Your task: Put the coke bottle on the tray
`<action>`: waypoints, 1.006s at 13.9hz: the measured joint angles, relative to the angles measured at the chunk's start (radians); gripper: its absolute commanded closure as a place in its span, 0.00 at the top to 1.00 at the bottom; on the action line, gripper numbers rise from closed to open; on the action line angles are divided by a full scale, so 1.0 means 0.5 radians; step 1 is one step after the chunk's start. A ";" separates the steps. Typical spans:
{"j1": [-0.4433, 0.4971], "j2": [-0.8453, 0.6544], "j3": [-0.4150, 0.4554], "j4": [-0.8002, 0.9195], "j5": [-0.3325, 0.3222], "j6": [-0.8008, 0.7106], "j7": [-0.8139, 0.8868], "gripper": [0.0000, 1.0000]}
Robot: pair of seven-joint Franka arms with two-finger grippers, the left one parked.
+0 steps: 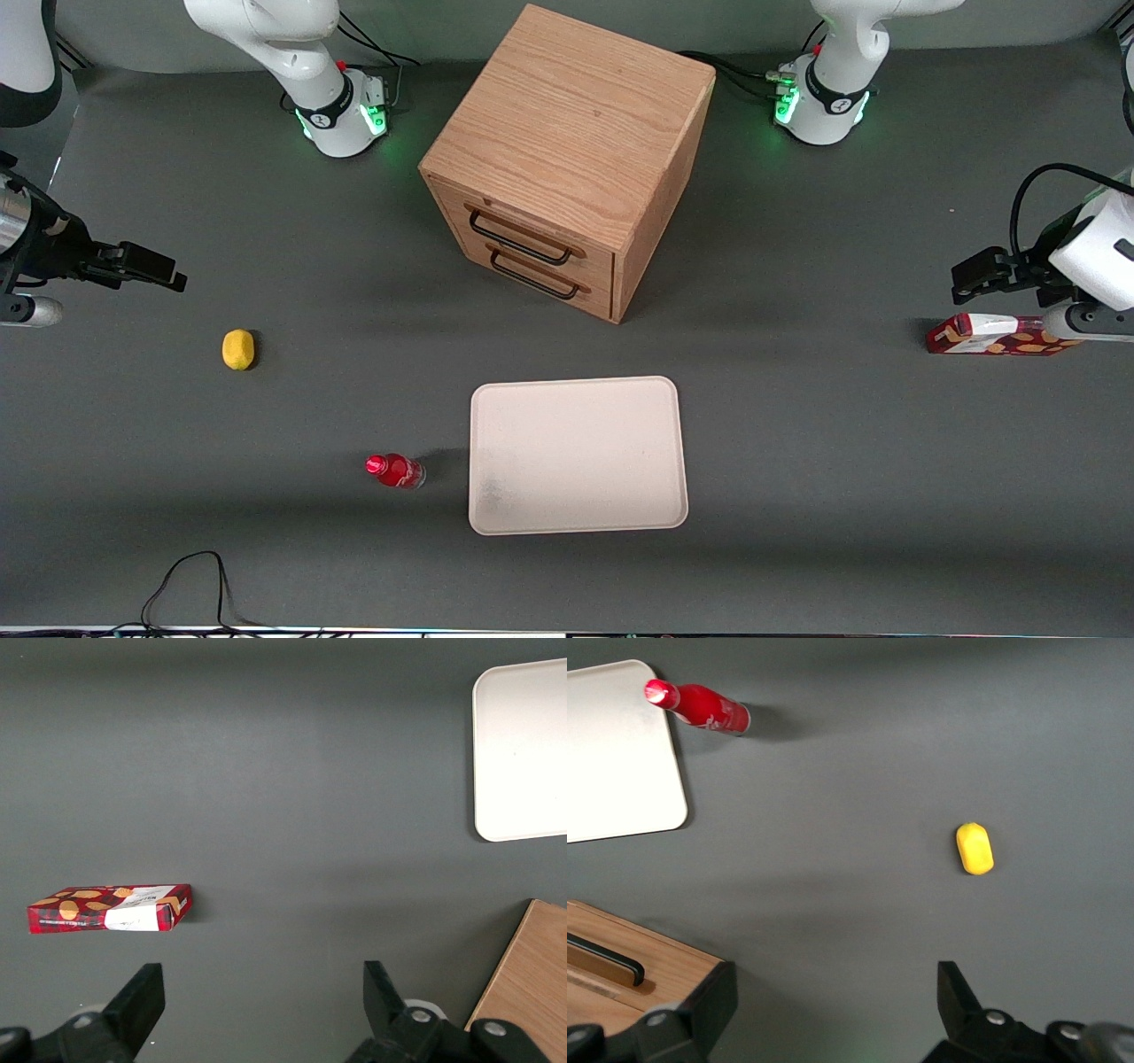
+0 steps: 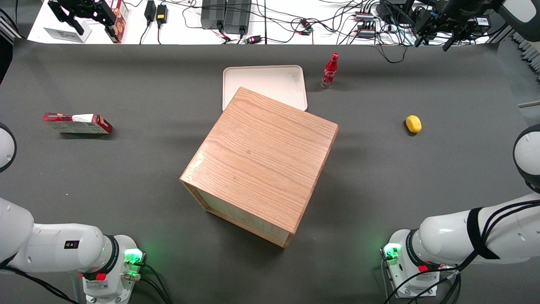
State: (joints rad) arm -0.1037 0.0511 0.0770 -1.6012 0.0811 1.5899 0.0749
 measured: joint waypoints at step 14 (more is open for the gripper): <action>0.111 0.074 -0.011 0.149 -0.015 -0.001 -0.006 1.00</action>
State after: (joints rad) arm -0.0483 0.0881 0.0713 -1.5268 0.0738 1.5893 0.0720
